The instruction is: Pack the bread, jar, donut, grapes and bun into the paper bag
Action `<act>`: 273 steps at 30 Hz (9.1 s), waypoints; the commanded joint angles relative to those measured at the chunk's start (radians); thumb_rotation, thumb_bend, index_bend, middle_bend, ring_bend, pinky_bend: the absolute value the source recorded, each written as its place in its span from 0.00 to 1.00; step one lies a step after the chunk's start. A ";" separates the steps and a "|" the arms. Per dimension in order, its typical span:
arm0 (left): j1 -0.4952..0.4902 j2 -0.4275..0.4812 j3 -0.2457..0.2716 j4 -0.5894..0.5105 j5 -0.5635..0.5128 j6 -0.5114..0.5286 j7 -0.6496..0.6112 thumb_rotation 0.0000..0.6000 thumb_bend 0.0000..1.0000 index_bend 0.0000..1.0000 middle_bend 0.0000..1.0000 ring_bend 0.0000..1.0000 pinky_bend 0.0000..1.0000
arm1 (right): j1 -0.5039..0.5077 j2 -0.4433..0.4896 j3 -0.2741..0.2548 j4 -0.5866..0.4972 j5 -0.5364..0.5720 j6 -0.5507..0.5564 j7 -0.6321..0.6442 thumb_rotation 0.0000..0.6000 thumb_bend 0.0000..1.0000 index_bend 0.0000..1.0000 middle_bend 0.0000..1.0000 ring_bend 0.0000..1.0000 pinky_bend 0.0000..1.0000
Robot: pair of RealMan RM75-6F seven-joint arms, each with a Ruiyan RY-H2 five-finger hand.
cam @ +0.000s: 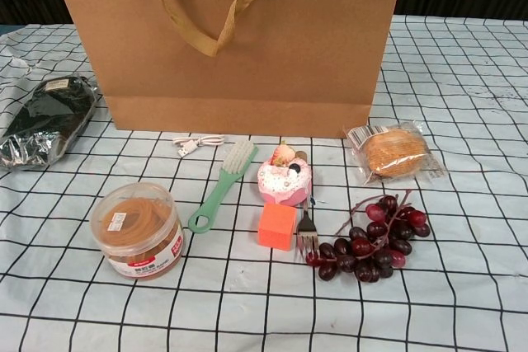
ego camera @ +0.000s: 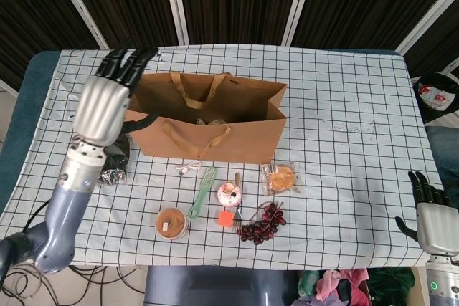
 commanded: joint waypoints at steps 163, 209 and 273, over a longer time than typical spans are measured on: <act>0.247 0.224 0.344 -0.007 0.439 0.092 -0.368 1.00 0.04 0.14 0.13 0.01 0.13 | 0.009 -0.018 0.008 0.008 0.009 -0.004 -0.013 1.00 0.15 0.00 0.07 0.19 0.20; -0.131 -0.626 0.248 0.602 0.166 -0.597 -0.233 1.00 0.11 0.18 0.19 0.06 0.17 | 0.005 -0.005 0.006 0.017 0.007 -0.011 0.030 1.00 0.15 0.00 0.07 0.19 0.20; -0.111 -0.354 0.211 0.239 0.502 -0.042 -0.492 1.00 0.34 0.39 0.48 0.37 0.41 | -0.001 -0.006 0.014 0.007 0.010 0.005 0.031 1.00 0.15 0.00 0.07 0.19 0.20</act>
